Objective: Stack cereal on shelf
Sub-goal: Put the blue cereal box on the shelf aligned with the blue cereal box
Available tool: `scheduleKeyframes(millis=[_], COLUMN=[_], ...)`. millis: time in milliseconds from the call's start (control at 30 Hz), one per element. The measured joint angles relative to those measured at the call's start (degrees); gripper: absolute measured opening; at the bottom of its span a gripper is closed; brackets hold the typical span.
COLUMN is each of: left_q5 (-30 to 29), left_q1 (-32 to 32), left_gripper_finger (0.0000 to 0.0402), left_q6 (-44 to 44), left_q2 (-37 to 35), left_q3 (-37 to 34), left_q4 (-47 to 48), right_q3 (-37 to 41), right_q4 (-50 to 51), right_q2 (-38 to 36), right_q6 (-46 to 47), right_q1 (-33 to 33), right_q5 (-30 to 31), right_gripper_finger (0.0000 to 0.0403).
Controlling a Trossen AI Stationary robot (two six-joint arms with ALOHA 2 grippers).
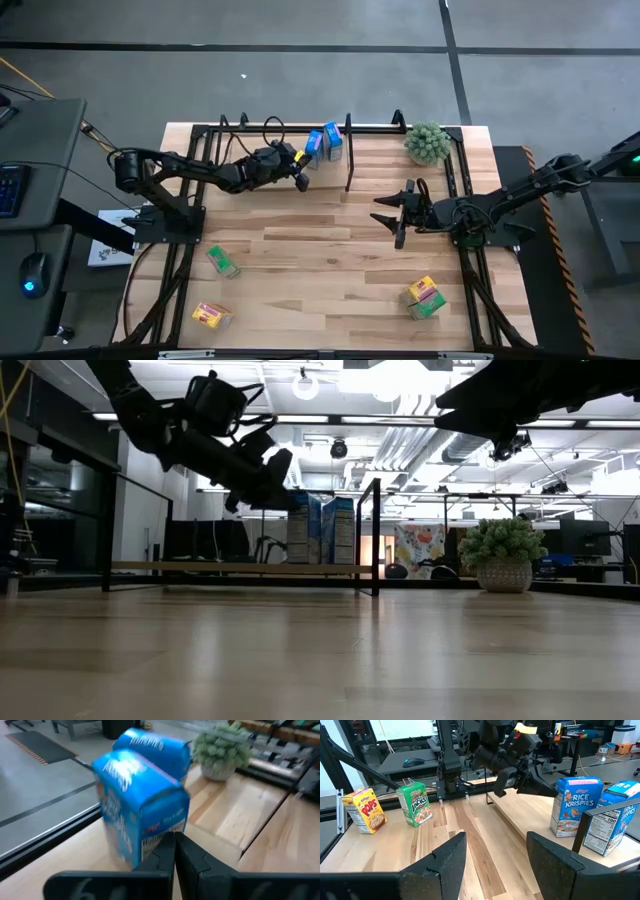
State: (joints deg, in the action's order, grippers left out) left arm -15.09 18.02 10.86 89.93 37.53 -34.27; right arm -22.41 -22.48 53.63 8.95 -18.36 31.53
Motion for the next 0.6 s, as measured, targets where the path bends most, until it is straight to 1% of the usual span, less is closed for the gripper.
scheduleKeyframes(millis=[167,367,500,600], left_q5=[1.23,1.26,1.18,1.82], left_q1=[-0.02,-0.02,-0.02,-0.31], left_gripper_finger=[0.0000,0.0000,0.0000,0.0000], left_q6=[-0.06,-0.18,-0.53,-0.99], left_q2=[4.10,9.63,9.78,7.71], left_q3=[3.50,6.97,7.63,7.57], left_q4=[0.16,0.68,1.34,4.07], right_q3=[0.00,0.00,0.00,0.00], right_q4=[-0.27,-0.44,-0.44,-0.42], right_q2=[0.00,0.00,0.00,0.00], right_q6=[0.00,0.00,0.00,-0.47], right_q1=[-0.01,0.01,-0.01,0.00], right_q5=[0.00,0.00,0.00,0.00], right_gripper_finger=[0.0200,0.0200,0.0200,0.0200])
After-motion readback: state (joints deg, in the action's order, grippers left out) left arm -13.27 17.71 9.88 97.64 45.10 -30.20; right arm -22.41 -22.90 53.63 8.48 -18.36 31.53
